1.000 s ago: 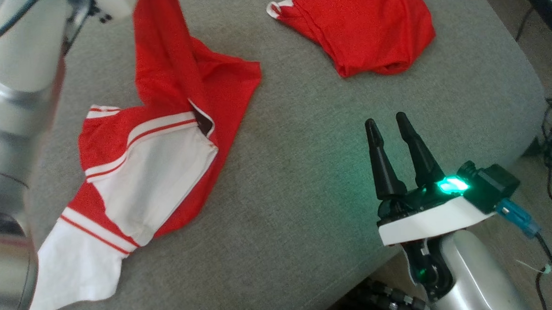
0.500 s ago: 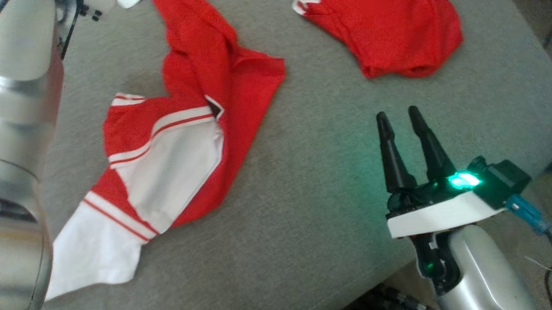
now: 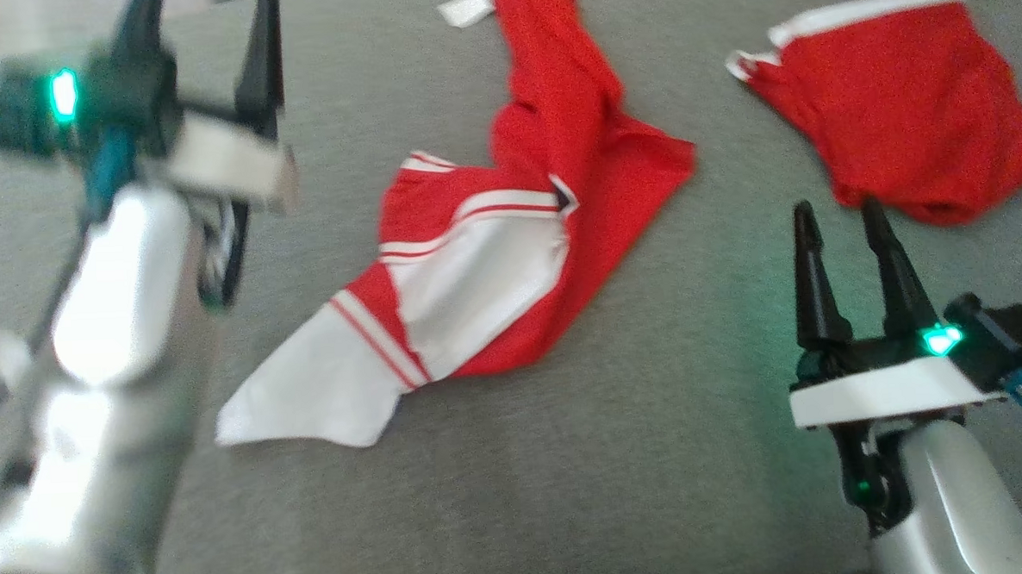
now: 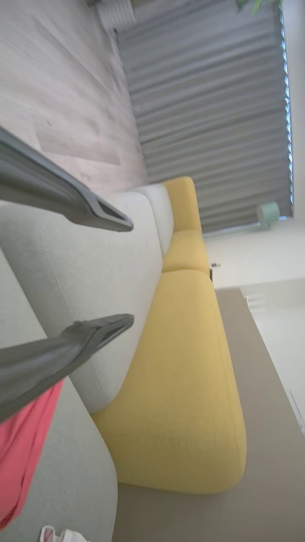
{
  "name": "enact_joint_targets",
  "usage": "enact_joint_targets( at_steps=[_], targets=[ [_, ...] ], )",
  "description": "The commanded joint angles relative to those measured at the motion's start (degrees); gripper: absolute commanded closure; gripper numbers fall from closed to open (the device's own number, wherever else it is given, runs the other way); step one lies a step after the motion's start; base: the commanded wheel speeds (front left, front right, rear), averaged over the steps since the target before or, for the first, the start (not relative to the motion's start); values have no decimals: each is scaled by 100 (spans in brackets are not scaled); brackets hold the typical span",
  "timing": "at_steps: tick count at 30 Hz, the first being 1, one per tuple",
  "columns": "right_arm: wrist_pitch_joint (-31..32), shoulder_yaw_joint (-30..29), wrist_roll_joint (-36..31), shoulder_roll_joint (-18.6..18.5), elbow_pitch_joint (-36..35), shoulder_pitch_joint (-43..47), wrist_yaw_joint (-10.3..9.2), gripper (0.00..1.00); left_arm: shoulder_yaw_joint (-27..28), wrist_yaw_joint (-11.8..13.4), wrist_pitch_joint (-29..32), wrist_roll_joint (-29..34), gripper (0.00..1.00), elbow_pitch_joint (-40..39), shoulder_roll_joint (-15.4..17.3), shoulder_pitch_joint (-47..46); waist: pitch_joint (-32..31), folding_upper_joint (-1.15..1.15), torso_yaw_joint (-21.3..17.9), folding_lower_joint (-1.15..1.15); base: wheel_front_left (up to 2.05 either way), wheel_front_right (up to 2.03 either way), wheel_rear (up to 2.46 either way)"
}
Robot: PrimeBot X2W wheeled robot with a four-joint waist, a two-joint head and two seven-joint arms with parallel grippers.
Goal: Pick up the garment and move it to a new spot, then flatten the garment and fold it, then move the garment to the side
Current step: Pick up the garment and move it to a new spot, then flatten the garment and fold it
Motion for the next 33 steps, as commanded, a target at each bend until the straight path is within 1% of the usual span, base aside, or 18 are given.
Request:
enact_joint_targets(
  at_steps=[1, 4, 7, 8, 10, 11, 13, 16, 21, 26, 33],
  targets=[
    [-61, -7, -90, -22, -137, 108, 39, 0, 300, 133, -23, -81, 0, -511, 208, 241, -414, 0, 616, 1, 0, 0, 0],
    [-61, -227, -205, -22, -97, 219, 39, 0, 484, 344, -23, -185, 0, -1160, 185, 1208, -561, 0, 925, 1, 0, 0, 0],
    [-61, -351, -307, -22, -31, 303, 39, 0, 694, 576, -23, -265, 0, -1730, 105, 2107, -673, 0, 1136, 1, 0, 0, 0],
    [-61, -351, -307, -22, -31, 303, 39, 0, 694, 576, -23, -265, 0, -1730, 105, 2107, -673, 0, 1136, 1, 0, 0, 0],
    [-61, -412, -368, -22, 38, 347, 39, 0, 821, 717, -23, -279, 0, -2065, 5, 2667, -736, 0, 1239, 1, 0, 0, 0],
    [-61, -484, -425, -22, 135, 377, 39, 0, 926, 804, -23, -303, 0, -2324, -155, 3173, -788, 0, 1327, 1, 0, 0, 0],
    [-61, -574, -479, -22, 273, 371, 39, 0, 1006, 842, -23, -306, 0, -2473, -313, 3569, -815, 0, 1401, 1, 0, 0, 0],
    [-61, -718, -611, -22, 560, 244, 39, 0, 1097, 817, -23, -258, 0, -2617, -506, 3858, -817, 0, 1505, 1, 0, 0, 0],
    [-13, -1061, -956, -22, 982, -238, 39, 0, 1045, 615, -23, -52, 0, -2653, -682, 3829, -708, 0, 1687, 1, 0, 0, 0],
    [483, -1532, -1410, -22, 1627, -828, 39, 0, 1042, 494, -23, 77, 0, -2600, -818, 3705, -536, 0, 1798, 1, 0, 0, 0],
    [880, -1929, -1603, -22, 2792, -1566, 39, 0, 1067, 362, -24, 194, 0, -2467, -944, 3621, -365, 0, 1962, 1, 0, 0, 0]
  ],
)
